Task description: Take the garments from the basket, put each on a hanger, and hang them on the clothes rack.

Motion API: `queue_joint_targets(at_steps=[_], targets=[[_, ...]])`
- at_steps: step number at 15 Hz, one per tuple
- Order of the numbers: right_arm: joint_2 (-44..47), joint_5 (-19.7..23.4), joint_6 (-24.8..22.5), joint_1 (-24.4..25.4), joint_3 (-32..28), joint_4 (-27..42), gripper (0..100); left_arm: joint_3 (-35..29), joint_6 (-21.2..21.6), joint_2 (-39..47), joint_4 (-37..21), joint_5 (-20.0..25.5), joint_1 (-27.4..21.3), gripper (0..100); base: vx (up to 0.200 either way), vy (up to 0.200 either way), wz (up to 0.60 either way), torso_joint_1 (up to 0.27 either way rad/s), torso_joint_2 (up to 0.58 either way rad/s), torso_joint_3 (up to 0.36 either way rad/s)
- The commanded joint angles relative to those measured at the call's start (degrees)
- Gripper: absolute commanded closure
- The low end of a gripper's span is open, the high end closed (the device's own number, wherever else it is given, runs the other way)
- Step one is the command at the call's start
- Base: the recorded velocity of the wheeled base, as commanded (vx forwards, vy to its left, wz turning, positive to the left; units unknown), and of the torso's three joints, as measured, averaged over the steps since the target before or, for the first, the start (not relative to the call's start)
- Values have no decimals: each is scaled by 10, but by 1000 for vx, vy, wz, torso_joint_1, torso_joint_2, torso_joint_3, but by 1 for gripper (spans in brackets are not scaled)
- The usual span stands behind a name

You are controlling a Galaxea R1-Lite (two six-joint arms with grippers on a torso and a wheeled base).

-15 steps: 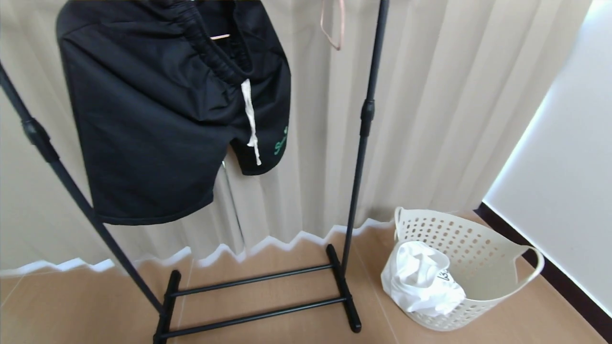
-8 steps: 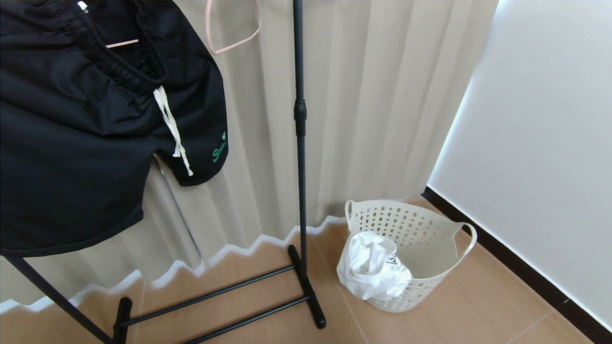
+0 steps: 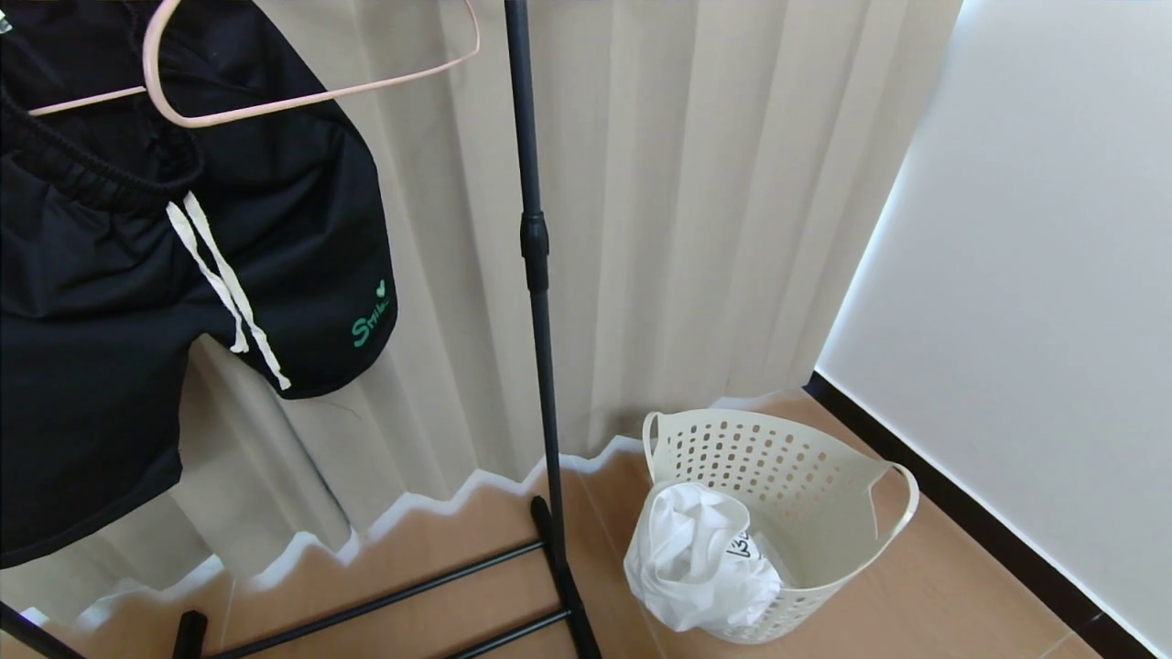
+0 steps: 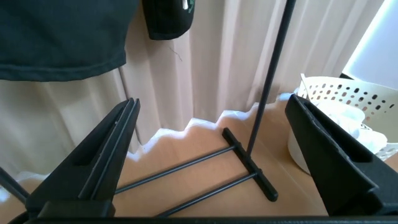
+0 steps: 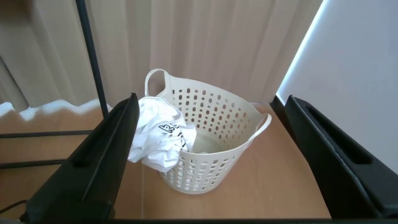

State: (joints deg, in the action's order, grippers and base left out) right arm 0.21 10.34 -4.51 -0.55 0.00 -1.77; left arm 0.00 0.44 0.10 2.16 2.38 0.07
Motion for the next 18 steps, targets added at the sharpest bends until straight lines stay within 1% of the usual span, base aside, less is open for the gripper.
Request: queue_joint_targets(at_steps=[1,8,18], targets=[[1,0,-1,0,0,0,0,0,0,0,0,0,0,0,0,0,0,0,0,0],[1,0,-1,0,0,0,0,0,0,1,0,0,0,0,0,0,0,-1,1,-11],[1,0,-1,0,0,0,0,0,0,1,0,0,1,0,0,0,0,2,2,-184]])
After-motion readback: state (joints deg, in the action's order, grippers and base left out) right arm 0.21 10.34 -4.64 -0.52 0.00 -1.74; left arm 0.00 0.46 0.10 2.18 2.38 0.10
